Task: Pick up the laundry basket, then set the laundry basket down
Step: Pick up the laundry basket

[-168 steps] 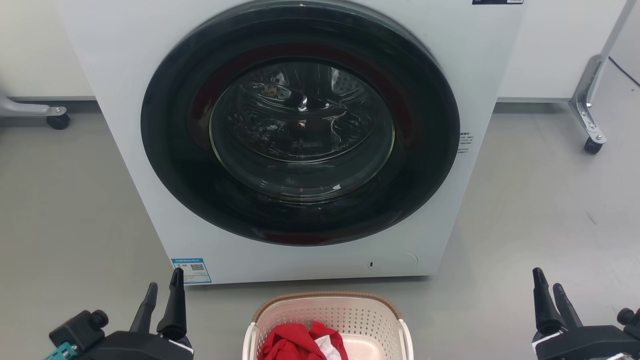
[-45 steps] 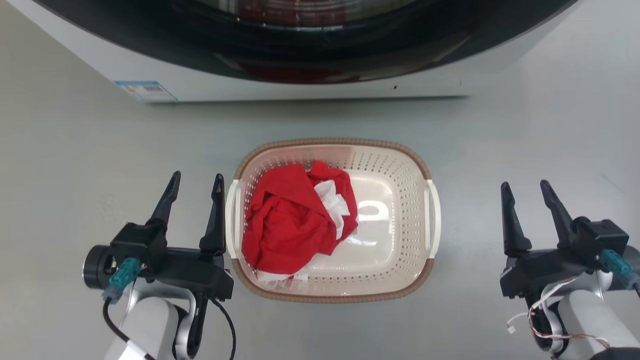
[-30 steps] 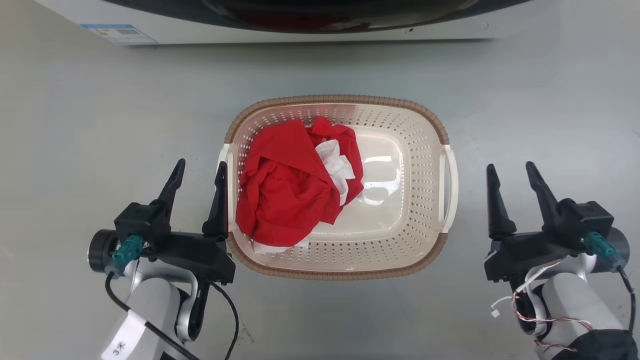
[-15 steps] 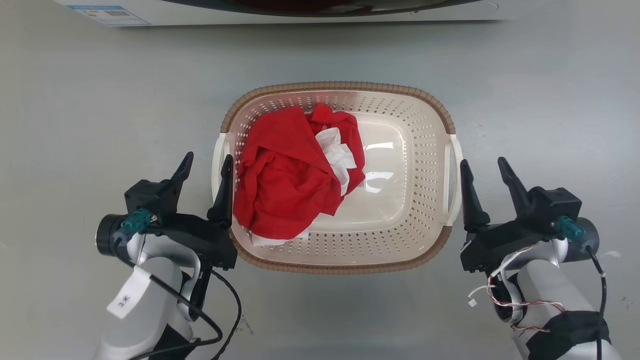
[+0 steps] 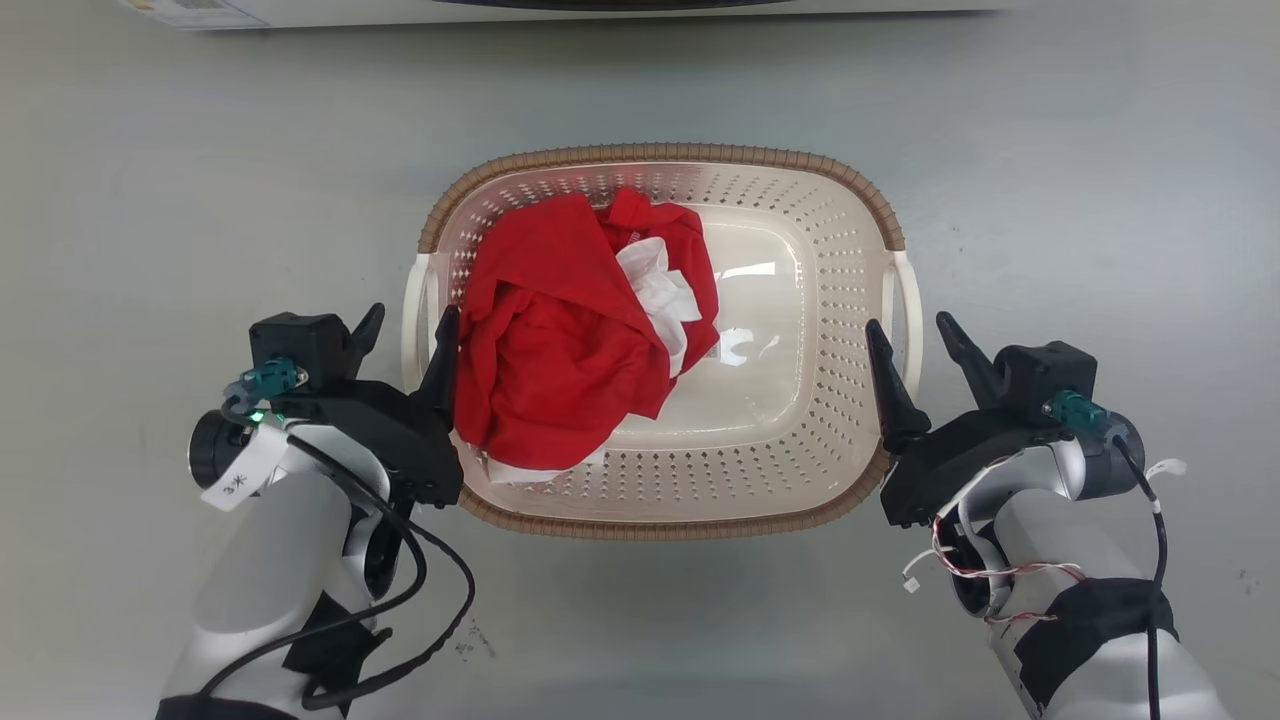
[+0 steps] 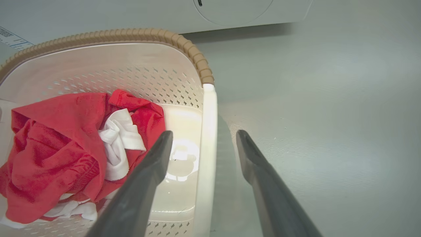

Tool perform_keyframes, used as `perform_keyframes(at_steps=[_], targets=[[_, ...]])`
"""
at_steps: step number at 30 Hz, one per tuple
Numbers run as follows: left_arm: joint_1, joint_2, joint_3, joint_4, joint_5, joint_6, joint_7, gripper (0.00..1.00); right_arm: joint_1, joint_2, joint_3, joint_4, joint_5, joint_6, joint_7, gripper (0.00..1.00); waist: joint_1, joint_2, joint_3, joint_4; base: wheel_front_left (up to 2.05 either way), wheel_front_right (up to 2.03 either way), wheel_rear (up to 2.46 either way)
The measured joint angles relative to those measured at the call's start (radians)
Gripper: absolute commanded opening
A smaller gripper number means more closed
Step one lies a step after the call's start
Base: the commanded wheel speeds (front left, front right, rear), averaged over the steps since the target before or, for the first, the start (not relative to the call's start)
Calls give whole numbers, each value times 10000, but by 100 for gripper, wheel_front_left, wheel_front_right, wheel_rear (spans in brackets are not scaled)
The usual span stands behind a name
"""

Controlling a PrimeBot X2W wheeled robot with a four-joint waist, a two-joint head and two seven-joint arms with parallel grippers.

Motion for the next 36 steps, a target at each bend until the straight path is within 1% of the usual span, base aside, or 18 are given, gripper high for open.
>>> perform_keyframes(at_steps=[7,11,16,17,18,19,21,22,24,27,36], targets=[[-422,-27,35,660,-188,-88,339,100,-438,44,180,602,58,100,207,100,0,0,241,-88,0,0,0],[-654,-38,102,1020,-422,-163,508,100,-737,59,265,903,67,257,259,100,0,0,401,-127,0,0,0],[-965,-56,109,1398,-485,-171,642,100,-1069,79,320,1214,136,362,336,100,0,0,600,-151,0,0,0],[-1013,-61,127,1448,-514,-173,667,83,-1112,82,330,1275,150,366,336,55,0,1,637,-151,0,0,0],[-1064,-61,123,1519,-523,-173,667,35,-1174,86,351,1356,157,408,337,0,0,1,674,-150,0,0,0],[-1117,-63,115,1605,-523,-174,667,0,-1226,90,359,1430,159,441,336,0,0,1,704,-148,0,0,0],[-1165,-67,117,1720,-523,-174,663,0,-1251,94,393,1544,176,485,332,0,0,1,734,-138,0,0,0],[-1173,-86,90,1762,-523,-259,663,0,-1271,155,410,1576,190,525,330,0,0,0,739,-134,0,0,0],[-1178,-232,56,1885,-523,-249,604,0,-1365,255,397,1722,288,523,318,0,-2,0,734,-122,0,0,0],[-1184,-253,6,2100,-527,-251,568,0,-1406,253,412,1942,303,543,240,0,-1,1,655,-91,0,0,0],[-1130,-397,-155,2721,-585,-291,470,0,-1400,316,447,2696,403,709,153,0,-1,0,130,-45,0,0,0]])
